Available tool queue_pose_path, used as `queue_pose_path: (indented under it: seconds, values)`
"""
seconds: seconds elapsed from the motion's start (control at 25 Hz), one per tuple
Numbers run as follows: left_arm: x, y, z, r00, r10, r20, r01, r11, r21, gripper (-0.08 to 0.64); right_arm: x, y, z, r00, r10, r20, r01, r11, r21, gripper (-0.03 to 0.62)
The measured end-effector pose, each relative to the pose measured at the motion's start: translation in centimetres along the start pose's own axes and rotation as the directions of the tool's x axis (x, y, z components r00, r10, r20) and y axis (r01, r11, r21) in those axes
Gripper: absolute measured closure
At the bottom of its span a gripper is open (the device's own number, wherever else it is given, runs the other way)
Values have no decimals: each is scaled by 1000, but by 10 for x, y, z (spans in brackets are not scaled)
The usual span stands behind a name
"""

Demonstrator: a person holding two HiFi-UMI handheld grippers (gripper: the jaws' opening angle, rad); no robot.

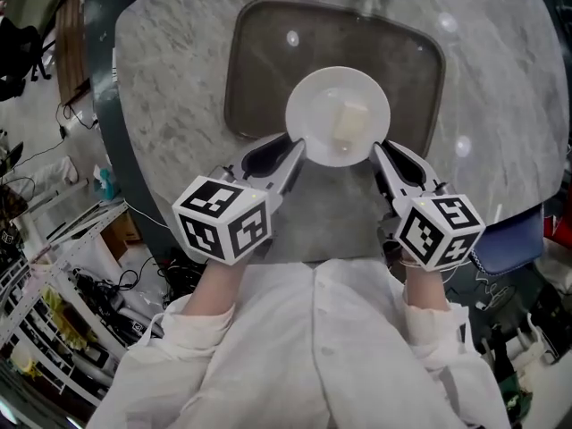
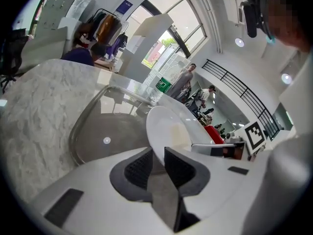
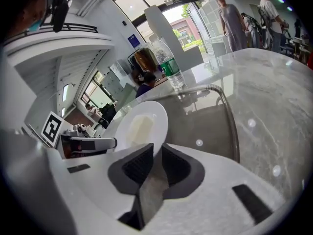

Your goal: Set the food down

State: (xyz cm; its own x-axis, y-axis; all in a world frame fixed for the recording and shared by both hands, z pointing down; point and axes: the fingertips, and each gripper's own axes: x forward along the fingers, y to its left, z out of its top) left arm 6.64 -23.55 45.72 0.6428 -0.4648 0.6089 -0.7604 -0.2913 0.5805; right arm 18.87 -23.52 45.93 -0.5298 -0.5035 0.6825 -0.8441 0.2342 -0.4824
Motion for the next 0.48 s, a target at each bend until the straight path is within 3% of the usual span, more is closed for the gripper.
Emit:
queue_pose_path:
  seconds: [0.48]
  values:
    - [35,17,28,1000,11,-1,-11,1000,-13,477,26,-20,20,999,6,-35,-6,1000,-12,546]
